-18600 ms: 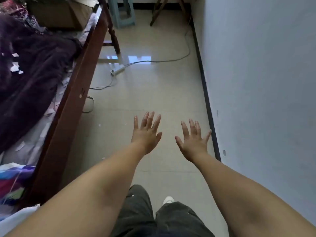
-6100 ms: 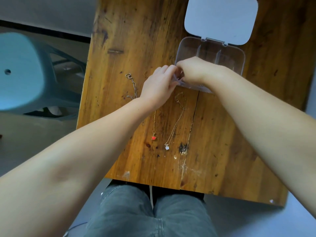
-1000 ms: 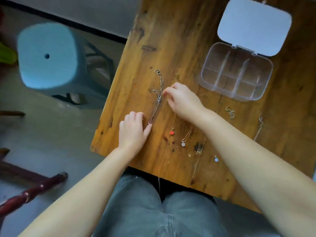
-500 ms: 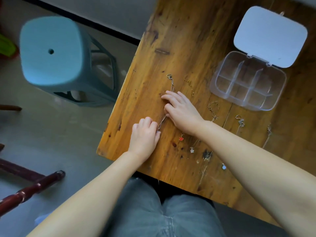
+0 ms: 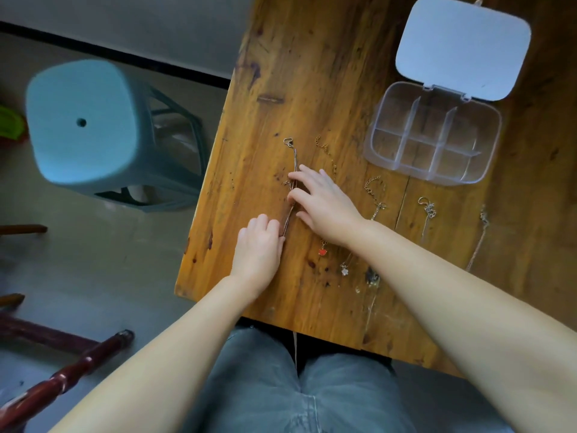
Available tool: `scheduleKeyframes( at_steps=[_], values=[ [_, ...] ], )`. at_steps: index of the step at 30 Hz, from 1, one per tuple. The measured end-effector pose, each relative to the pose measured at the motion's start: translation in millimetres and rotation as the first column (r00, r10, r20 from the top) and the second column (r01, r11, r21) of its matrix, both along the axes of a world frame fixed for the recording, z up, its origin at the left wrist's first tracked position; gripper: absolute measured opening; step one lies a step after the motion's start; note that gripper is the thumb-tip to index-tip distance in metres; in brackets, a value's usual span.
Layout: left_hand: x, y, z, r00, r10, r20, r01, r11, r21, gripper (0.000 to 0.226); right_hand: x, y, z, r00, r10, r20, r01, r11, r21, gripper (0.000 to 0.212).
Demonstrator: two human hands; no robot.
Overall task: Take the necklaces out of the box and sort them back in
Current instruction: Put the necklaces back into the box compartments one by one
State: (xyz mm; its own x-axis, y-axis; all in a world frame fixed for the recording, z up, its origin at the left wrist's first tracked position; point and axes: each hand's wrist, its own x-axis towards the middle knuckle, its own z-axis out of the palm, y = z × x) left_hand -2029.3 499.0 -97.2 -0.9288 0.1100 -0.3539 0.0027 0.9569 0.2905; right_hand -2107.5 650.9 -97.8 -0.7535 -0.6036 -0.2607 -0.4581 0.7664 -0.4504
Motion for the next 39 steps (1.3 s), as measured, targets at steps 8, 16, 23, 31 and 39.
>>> scheduleKeyframes(
  at_steps=[8,16,23,31,39],
  values=[
    [-19.5,-1.6,28.9,0.946,0.322,0.018,-0.287,0.815,0.504,0.006,3.4,1.8,6.2,0.98,0.068,0.188,-0.04,0.988,-0.149,0.035],
    [-89.6,17.9,58.4,0.882,0.471,-0.023,-0.348,0.682,0.644,0.006,-26.2,53.4,57.5,0.552,-0.335,0.764,0.811,0.428,-0.398,0.015],
    [-140.8,102.4,59.0,0.962,0.26,0.08,-0.242,0.682,0.69,0.017,-72.9,116.1,95.6,0.33,-0.142,0.933,0.892,-0.279,-0.357,0.018],
    [-195.9,150.5,60.8,0.956,0.252,0.147,-0.282,0.668,0.689,0.021,-117.0,127.3,95.1,0.378,-0.501,0.779,0.925,0.17,-0.34,0.023],
    [-209.4,146.1,85.9,0.949,0.309,0.063,-0.234,0.555,0.798,0.02,-114.3,132.9,115.2,0.617,-0.574,0.538,0.757,0.244,-0.607,0.022]
  ],
)
